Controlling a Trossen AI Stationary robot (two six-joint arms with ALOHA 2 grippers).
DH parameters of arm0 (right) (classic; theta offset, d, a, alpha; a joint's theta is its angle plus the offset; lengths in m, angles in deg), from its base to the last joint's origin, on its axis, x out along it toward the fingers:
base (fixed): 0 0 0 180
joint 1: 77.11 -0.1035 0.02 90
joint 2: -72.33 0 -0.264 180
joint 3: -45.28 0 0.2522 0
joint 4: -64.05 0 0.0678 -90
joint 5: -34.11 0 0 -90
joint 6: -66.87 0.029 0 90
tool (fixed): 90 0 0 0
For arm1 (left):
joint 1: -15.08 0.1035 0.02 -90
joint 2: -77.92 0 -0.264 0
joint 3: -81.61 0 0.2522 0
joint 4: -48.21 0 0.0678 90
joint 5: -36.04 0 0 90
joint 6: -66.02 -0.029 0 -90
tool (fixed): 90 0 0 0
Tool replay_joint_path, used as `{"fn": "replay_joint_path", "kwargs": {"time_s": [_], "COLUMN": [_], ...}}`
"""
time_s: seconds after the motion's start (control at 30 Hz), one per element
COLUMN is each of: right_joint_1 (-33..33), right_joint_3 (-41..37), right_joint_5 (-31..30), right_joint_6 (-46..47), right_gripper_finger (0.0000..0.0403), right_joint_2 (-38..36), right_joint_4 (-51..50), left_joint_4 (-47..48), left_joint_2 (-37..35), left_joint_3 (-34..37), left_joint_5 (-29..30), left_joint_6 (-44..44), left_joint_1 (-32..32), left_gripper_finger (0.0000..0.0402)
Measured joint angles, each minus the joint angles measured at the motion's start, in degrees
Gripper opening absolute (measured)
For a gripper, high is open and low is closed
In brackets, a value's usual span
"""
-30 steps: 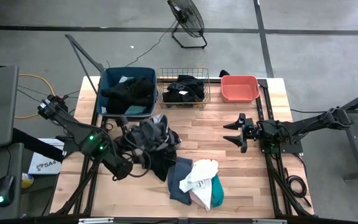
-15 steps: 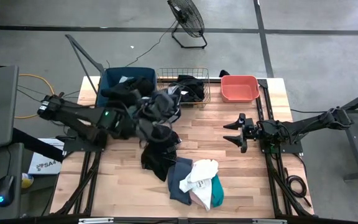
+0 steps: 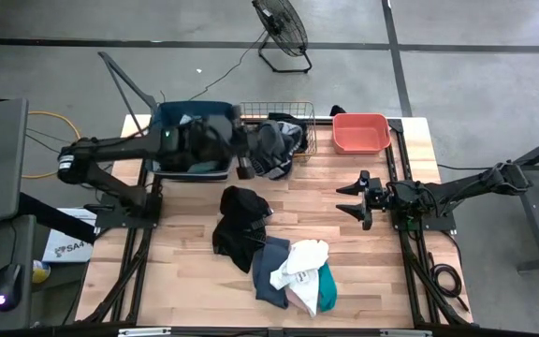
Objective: Pick & Place Cloths
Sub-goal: Put the gray underwear into the wire basket
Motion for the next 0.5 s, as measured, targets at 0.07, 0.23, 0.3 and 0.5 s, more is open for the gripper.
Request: {"fn": "replay_joint_path", "kwargs": {"time_s": [0.07,0.23,0.3,0.5], "right_joint_1": [0.0,0.0,0.0,0.0], "right_joint_3": [0.0,0.0,0.0,0.0], "right_joint_5": [0.0,0.0,0.0,0.0], "right_joint_6": [0.0,0.0,0.0,0.0], "right_gripper_finger": [0.0260,0.0260,0.0260,0.0260], "right_joint_2": [0.0,0.0,0.0,0.0], "right_joint_4": [0.0,0.0,0.0,0.0], "left_joint_4": [-0.8,-3.4,-4.7,-8.7], "left_joint_2": [0.0,0.0,0.4,3.6], "left_joint_3": [0.0,0.0,0.0,0.0], "left_joint_5": [-4.9,-13.0,-14.8,-13.8], "left_joint_6": [-0.3,1.3,2.2,3.8], "left_joint_1": [3.9,12.6,15.1,18.3], "left_gripper_finger": [0.0010,0.0010,0.0010,0.0010]}}
